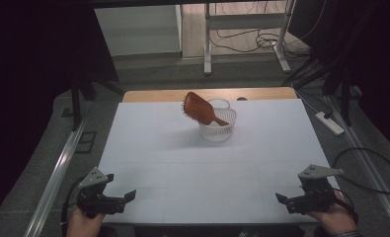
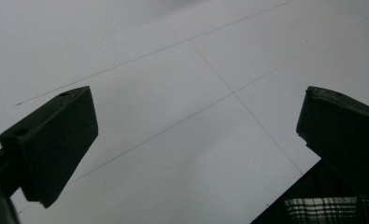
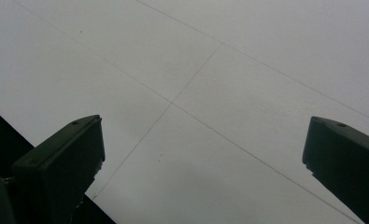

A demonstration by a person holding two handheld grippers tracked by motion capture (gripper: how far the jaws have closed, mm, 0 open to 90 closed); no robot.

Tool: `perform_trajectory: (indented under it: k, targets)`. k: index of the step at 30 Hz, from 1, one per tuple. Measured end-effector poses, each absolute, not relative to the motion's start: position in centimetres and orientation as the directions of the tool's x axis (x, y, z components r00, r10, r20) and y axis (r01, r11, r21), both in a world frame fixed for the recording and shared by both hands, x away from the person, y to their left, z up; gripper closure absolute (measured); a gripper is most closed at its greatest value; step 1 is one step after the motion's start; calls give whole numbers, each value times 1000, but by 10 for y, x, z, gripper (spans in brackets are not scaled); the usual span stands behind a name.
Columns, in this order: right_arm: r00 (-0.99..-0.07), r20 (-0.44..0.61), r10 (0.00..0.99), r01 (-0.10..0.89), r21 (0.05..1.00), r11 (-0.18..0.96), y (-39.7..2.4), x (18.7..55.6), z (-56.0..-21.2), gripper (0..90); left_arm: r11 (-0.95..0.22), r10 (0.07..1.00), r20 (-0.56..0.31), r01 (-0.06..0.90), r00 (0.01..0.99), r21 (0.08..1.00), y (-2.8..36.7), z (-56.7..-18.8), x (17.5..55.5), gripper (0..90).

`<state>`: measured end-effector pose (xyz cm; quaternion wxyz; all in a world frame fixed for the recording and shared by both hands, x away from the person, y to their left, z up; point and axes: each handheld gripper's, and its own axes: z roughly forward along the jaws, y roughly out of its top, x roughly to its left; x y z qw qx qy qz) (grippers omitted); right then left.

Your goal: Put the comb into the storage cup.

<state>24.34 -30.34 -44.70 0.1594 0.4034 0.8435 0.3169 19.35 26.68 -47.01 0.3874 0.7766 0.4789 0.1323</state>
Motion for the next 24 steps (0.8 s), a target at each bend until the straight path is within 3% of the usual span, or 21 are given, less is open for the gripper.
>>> perform_trajectory:
  k: [24]
  targets:
    - [-617,-12,787,580,668,466,-303,243,-447,0,-261,863,-139,664,486,701,270,-471,185,0]
